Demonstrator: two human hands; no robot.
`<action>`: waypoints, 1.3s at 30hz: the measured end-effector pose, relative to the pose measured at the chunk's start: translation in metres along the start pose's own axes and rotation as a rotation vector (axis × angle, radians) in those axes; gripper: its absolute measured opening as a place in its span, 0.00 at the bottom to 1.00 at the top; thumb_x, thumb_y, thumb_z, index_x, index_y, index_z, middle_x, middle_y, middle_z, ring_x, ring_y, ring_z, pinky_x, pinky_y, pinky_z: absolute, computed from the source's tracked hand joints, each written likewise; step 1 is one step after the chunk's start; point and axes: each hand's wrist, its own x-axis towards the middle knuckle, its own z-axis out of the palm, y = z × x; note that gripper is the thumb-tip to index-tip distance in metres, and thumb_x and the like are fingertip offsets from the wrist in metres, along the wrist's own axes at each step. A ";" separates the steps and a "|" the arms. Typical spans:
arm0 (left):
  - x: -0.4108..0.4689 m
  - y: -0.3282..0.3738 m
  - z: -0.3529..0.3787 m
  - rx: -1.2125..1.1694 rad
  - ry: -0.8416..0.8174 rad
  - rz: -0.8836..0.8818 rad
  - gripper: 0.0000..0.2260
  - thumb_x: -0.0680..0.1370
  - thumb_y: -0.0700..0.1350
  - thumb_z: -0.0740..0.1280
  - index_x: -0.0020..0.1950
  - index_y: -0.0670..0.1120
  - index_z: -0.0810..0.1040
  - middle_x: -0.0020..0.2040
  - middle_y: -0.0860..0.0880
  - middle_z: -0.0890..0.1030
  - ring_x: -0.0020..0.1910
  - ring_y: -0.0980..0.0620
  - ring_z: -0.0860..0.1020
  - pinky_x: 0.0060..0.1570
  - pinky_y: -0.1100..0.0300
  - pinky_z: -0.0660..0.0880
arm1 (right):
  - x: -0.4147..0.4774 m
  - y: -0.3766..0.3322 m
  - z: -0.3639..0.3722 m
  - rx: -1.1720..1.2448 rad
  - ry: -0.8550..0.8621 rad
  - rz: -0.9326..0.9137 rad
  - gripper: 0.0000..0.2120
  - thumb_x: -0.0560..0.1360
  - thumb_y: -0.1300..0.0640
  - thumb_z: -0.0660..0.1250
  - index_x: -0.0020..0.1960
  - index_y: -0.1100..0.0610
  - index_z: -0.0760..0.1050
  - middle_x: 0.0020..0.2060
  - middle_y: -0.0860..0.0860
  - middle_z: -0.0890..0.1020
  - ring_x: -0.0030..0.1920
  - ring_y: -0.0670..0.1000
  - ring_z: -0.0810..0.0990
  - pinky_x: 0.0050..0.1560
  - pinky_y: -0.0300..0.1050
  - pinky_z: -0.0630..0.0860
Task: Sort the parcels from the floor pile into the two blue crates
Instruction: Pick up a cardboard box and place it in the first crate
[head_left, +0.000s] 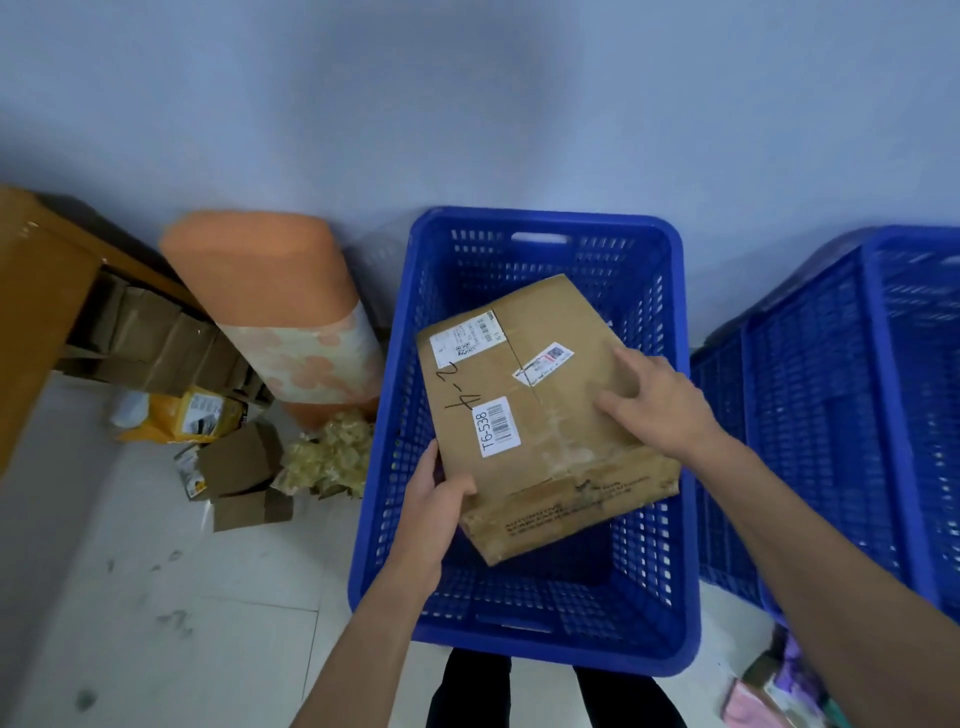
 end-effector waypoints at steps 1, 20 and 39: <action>-0.004 0.009 0.001 -0.001 0.013 0.016 0.28 0.76 0.36 0.63 0.71 0.61 0.71 0.64 0.57 0.79 0.65 0.53 0.76 0.67 0.49 0.73 | -0.001 -0.005 -0.009 -0.012 0.017 -0.012 0.35 0.75 0.37 0.63 0.79 0.41 0.56 0.71 0.52 0.69 0.67 0.59 0.71 0.64 0.56 0.72; -0.061 0.035 0.045 -0.489 0.001 -0.185 0.12 0.75 0.41 0.67 0.59 0.45 0.79 0.58 0.40 0.82 0.57 0.42 0.82 0.66 0.46 0.75 | 0.004 -0.055 -0.112 -0.050 -0.004 -0.351 0.38 0.74 0.63 0.66 0.80 0.50 0.55 0.74 0.51 0.66 0.74 0.55 0.64 0.73 0.51 0.63; 0.019 -0.128 0.084 -0.761 0.183 -0.591 0.12 0.72 0.28 0.53 0.40 0.45 0.68 0.42 0.45 0.69 0.45 0.45 0.71 0.73 0.43 0.67 | 0.071 -0.022 0.081 -0.475 -0.287 -0.427 0.19 0.77 0.60 0.61 0.67 0.57 0.71 0.62 0.55 0.70 0.59 0.58 0.73 0.57 0.52 0.67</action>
